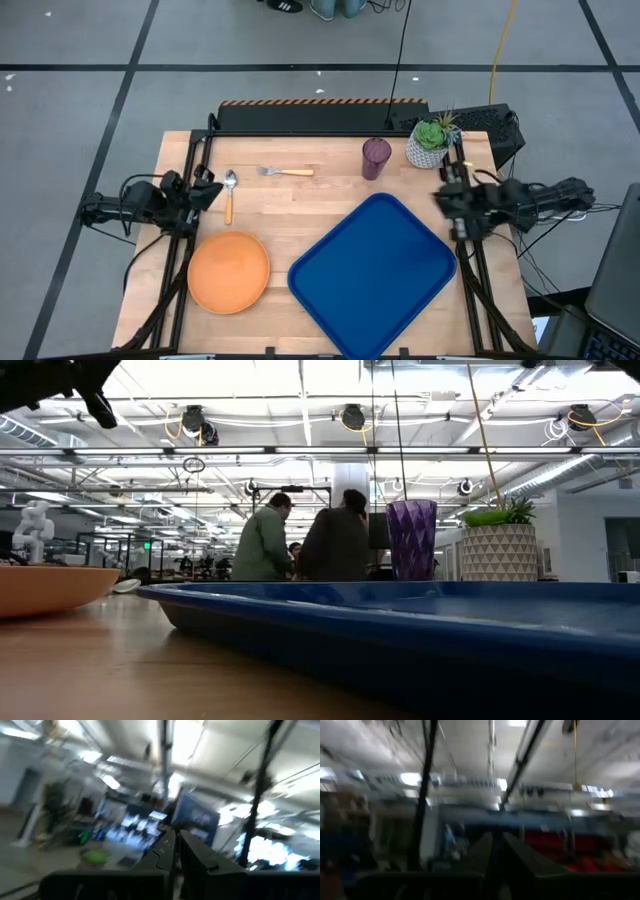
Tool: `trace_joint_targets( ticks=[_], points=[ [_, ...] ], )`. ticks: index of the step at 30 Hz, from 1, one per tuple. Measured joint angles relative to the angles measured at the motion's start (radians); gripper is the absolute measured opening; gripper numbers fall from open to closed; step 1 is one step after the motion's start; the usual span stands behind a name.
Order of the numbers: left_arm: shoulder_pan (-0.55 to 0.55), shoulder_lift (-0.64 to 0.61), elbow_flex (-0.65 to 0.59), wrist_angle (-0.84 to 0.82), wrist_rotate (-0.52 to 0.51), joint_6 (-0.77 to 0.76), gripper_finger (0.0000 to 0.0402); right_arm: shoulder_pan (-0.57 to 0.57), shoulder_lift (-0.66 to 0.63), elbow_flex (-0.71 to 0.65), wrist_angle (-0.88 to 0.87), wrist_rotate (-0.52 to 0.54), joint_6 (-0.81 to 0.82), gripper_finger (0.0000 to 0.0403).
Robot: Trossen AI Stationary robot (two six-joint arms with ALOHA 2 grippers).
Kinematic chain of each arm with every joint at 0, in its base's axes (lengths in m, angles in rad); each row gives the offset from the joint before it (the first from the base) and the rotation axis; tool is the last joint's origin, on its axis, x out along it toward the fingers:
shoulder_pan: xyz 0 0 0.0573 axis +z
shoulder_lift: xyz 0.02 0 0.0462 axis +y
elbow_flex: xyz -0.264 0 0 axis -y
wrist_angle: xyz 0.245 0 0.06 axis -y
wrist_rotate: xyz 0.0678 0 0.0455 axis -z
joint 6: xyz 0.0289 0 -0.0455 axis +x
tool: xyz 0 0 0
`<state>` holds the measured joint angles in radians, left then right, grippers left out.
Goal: Pick and place plate/cup/fork/spoon on tray
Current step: Put the cup to the top right of the blue tray
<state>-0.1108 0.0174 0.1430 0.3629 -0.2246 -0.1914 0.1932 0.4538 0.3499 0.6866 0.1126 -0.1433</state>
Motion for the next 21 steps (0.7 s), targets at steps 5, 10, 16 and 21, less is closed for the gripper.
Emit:
trace_joint_targets(
  ticks=[5, 10, 16, 21],
  points=[
    [0.000, 0.119, 0.230, -0.409, -0.235, 0.021, 0.0026, -0.003, 0.283, 0.380, -0.589, 0.286, -0.075, 0.0053],
    [0.000, 0.347, 0.448, -0.616, -0.380, 0.077, 0.0026, -0.034, 0.581, 0.745, -1.156, 0.488, -0.141, 0.0073],
    [0.000, 0.597, 0.613, -0.687, -0.421, 0.175, 0.0026, -0.122, 0.806, 1.112, -1.484, 0.403, -0.136, 0.0106],
    [0.000, 0.735, 0.595, -0.632, -0.404, 0.193, 0.0026, -0.264, 0.969, 1.345, -1.869, 0.302, -0.071, 0.0131]
  ],
)
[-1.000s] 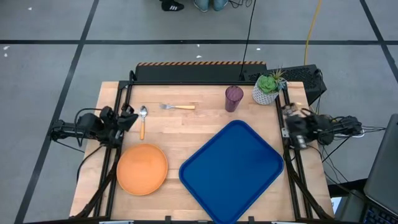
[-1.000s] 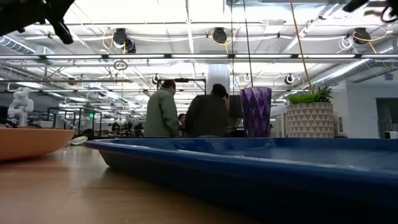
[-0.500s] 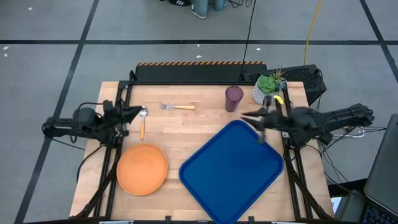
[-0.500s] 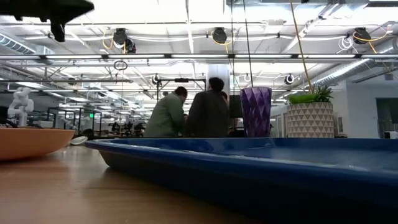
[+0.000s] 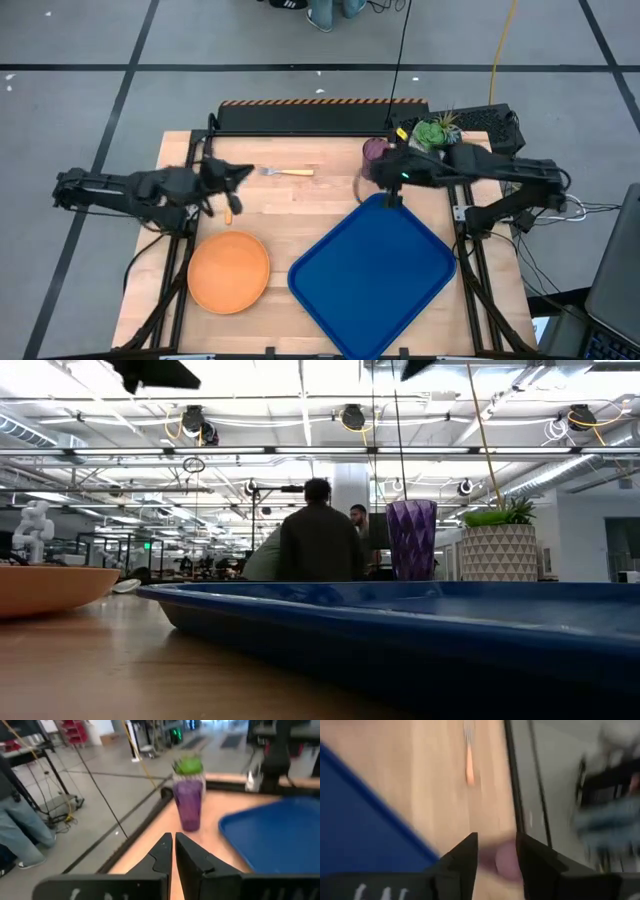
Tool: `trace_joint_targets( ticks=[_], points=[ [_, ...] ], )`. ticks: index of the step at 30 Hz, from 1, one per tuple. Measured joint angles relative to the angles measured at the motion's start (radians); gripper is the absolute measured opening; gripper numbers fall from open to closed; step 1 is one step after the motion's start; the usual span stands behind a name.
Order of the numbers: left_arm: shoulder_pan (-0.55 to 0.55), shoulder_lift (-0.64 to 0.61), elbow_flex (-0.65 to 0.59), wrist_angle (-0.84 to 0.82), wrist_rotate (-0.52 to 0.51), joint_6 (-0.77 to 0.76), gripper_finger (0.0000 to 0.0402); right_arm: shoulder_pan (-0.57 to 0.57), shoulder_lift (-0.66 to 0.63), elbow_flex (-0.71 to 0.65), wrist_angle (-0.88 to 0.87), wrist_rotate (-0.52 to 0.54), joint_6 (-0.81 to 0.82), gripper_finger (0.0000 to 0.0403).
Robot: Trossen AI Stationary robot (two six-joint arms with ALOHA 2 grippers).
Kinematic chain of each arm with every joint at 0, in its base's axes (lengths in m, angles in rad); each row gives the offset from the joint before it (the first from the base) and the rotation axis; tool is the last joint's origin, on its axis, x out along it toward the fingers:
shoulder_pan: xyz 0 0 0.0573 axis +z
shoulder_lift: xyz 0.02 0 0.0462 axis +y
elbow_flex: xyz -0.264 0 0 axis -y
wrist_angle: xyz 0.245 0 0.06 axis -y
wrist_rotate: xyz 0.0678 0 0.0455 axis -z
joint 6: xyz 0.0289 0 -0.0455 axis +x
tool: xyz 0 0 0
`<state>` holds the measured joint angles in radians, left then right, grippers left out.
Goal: Pick and place plate/cup/fork/spoon on tray
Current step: Put the cup to the top right of the blue tray
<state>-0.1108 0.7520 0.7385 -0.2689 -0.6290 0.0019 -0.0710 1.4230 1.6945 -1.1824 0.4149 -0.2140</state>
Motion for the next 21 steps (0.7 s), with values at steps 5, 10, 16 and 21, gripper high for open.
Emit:
trace_joint_targets(
  ticks=[5, 10, 16, 21],
  points=[
    [0.000, 0.090, -0.028, 0.096, 0.001, 0.079, 0.0026, -0.117, 0.120, 0.026, -0.205, -0.024, -0.014, 0.0148],
    [0.000, 0.090, -0.028, 0.155, 0.000, 0.127, 0.0026, -0.192, 0.178, 0.012, -0.138, -0.053, -0.109, 0.0155],
    [0.000, 0.076, -0.027, 0.117, 0.001, 0.151, 0.0026, -0.238, 0.205, 0.011, -0.134, -0.235, -0.112, 0.0155],
    [0.000, 0.076, -0.027, 0.124, 0.001, 0.180, 0.0026, -0.276, 0.228, 0.010, -0.127, -0.241, -0.119, 0.0155]
  ],
)
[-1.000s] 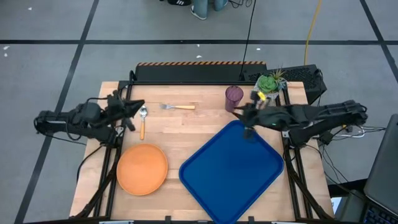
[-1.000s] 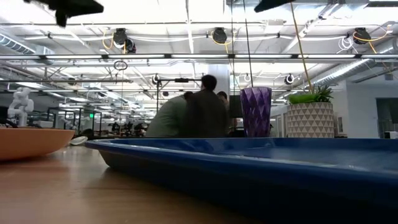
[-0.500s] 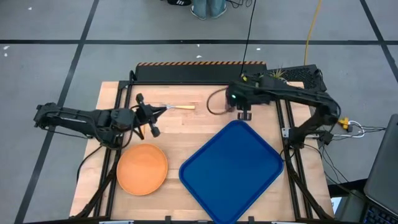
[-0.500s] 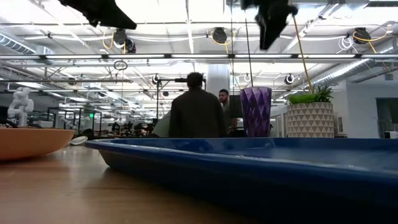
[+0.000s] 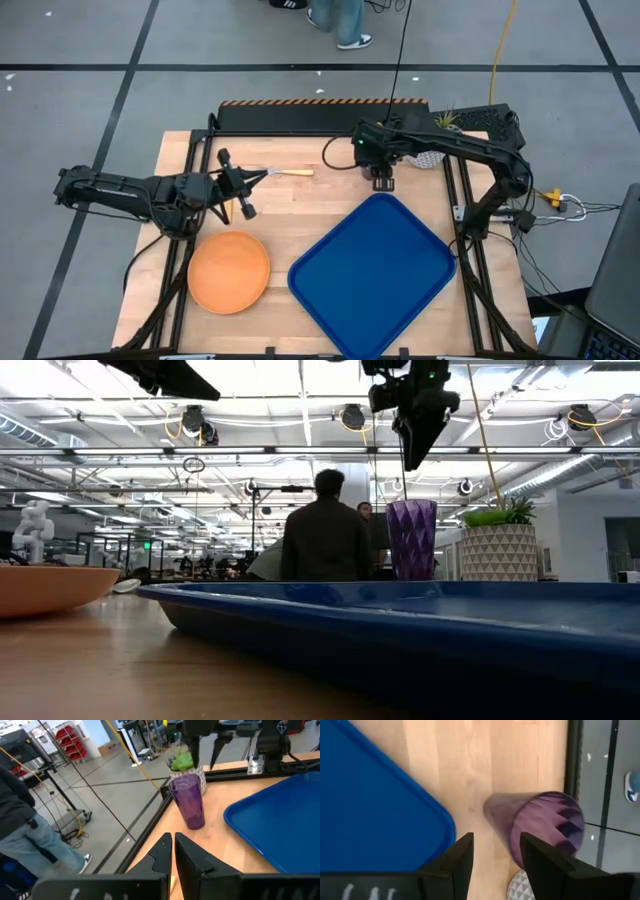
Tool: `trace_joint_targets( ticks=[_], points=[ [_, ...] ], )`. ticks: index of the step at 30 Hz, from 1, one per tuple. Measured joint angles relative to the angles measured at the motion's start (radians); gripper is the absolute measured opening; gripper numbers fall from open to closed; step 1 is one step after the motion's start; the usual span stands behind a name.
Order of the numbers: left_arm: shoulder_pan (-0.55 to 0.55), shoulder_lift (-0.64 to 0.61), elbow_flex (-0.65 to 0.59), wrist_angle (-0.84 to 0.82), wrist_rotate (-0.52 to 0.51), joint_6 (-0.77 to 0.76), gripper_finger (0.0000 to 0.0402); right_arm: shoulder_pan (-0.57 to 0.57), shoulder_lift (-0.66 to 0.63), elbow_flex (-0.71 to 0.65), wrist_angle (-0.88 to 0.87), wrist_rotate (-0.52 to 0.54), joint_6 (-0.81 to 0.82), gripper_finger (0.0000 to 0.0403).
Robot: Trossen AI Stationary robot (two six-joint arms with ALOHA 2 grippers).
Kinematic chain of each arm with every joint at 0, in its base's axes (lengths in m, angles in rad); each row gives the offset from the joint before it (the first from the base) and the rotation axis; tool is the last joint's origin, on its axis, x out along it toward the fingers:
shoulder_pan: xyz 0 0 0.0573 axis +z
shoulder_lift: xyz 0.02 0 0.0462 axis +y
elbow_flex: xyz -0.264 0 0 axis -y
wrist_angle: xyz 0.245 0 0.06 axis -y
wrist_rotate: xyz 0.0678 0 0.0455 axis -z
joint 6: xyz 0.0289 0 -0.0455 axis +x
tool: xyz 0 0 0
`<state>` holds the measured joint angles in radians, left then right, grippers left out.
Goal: Pick and place plate/cup/fork/spoon on tray
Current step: Put the cup to the top right of the blue tray
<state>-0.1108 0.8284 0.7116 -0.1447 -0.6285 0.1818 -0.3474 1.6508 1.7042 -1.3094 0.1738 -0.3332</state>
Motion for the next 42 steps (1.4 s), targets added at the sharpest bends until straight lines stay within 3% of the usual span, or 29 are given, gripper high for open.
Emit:
trace_joint_targets(
  ticks=[4, 21, 25, 30, 36, 42],
  points=[
    [0.000, 0.000, 0.000, -0.013, 0.000, -0.007, 0.0026, -0.047, 0.010, -0.020, 0.005, -0.043, 0.004, 0.0155],
    [0.000, 0.002, 0.000, -0.044, 0.003, -0.061, 0.0026, -0.124, 0.011, -0.241, 0.137, -0.046, -0.034, 0.0153],
    [0.000, 0.002, 0.000, -0.035, 0.003, -0.049, 0.0026, -0.129, 0.010, -0.249, 0.140, -0.034, -0.055, 0.0114],
    [0.000, 0.002, 0.000, -0.016, 0.002, -0.026, 0.0026, -0.129, 0.005, -0.249, 0.132, 0.008, -0.092, 0.0013],
    [0.000, 0.002, 0.000, -0.016, 0.002, -0.021, 0.0026, -0.122, -0.032, -0.223, 0.053, 0.061, -0.081, 0.0002],
    [0.018, 0.002, 0.000, -0.005, 0.001, -0.008, 0.0026, -0.097, -0.121, -0.169, -0.051, -0.067, 0.025, 0.0001]
  ],
)
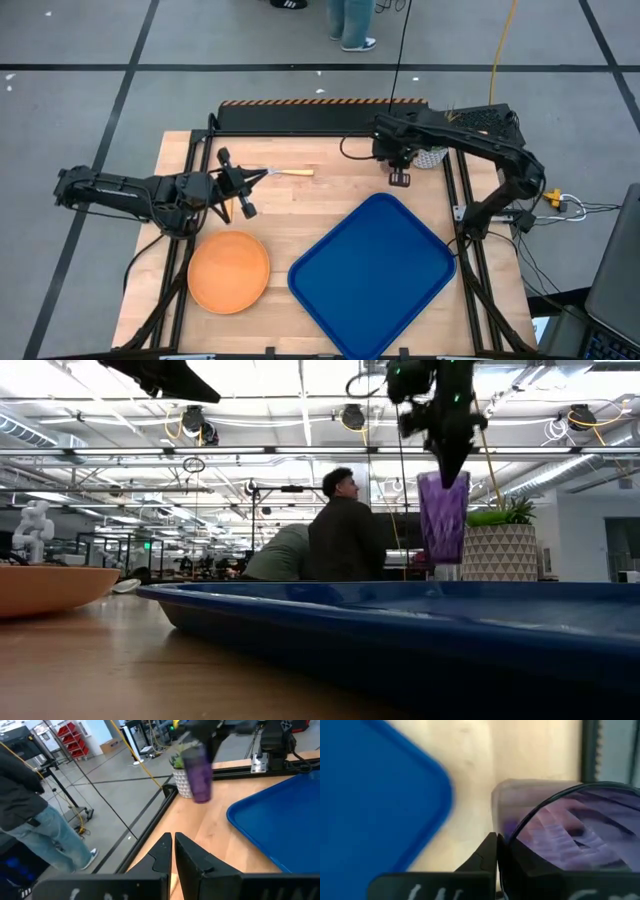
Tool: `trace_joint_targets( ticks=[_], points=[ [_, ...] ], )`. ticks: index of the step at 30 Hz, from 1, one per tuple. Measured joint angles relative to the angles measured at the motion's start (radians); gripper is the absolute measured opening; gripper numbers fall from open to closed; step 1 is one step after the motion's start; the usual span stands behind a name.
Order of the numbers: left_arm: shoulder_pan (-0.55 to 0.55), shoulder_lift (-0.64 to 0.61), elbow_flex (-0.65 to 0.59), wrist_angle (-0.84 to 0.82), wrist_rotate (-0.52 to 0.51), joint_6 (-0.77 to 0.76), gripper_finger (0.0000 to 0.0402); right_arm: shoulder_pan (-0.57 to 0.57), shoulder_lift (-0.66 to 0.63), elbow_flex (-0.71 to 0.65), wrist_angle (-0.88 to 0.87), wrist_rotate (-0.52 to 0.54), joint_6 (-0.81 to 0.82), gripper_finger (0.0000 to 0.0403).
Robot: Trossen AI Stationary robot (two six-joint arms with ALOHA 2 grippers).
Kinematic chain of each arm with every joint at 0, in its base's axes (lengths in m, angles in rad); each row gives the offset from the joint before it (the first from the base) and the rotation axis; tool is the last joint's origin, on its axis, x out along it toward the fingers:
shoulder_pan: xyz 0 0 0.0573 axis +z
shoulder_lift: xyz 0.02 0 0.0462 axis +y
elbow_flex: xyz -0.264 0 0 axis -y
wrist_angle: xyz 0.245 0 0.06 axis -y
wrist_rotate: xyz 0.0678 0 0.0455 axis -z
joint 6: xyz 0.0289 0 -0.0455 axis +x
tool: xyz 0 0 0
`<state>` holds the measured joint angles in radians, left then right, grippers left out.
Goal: Pick and place plate/cup/fork/spoon on tray
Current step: Put the cup to the top right of the blue tray
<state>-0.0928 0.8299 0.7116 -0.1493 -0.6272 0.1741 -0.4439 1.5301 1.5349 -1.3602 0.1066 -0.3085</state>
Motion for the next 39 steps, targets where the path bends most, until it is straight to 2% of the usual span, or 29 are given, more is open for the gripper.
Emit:
trace_joint_targets(
  ticks=[4, 11, 15, 19, 29, 39],
  points=[
    [0.018, 0.000, 0.000, 0.002, -0.001, -0.003, 0.0026, 0.047, -0.052, 0.020, -0.059, -0.111, 0.100, 0.0001],
    [0.039, 0.000, 0.000, 0.003, 0.001, -0.019, 0.0026, 0.228, -0.081, 0.022, -0.095, -0.112, 0.351, 0.0001],
    [0.042, 0.000, 0.000, 0.009, 0.000, -0.023, 0.0026, 0.353, -0.052, 0.022, -0.080, -0.114, 0.446, 0.0000],
    [0.041, 0.000, 0.000, 0.024, 0.001, -0.030, 0.0026, 0.419, -0.014, 0.022, -0.083, -0.112, 0.510, 0.0000],
    [0.040, 0.000, 0.000, 0.026, 0.001, -0.067, 0.0026, 0.412, 0.002, -0.003, -0.023, -0.107, 0.559, 0.0000],
    [0.012, 0.000, 0.000, 0.049, 0.009, -0.078, 0.0026, 0.352, 0.002, -0.156, 0.074, -0.107, 0.552, 0.0000]
  ],
)
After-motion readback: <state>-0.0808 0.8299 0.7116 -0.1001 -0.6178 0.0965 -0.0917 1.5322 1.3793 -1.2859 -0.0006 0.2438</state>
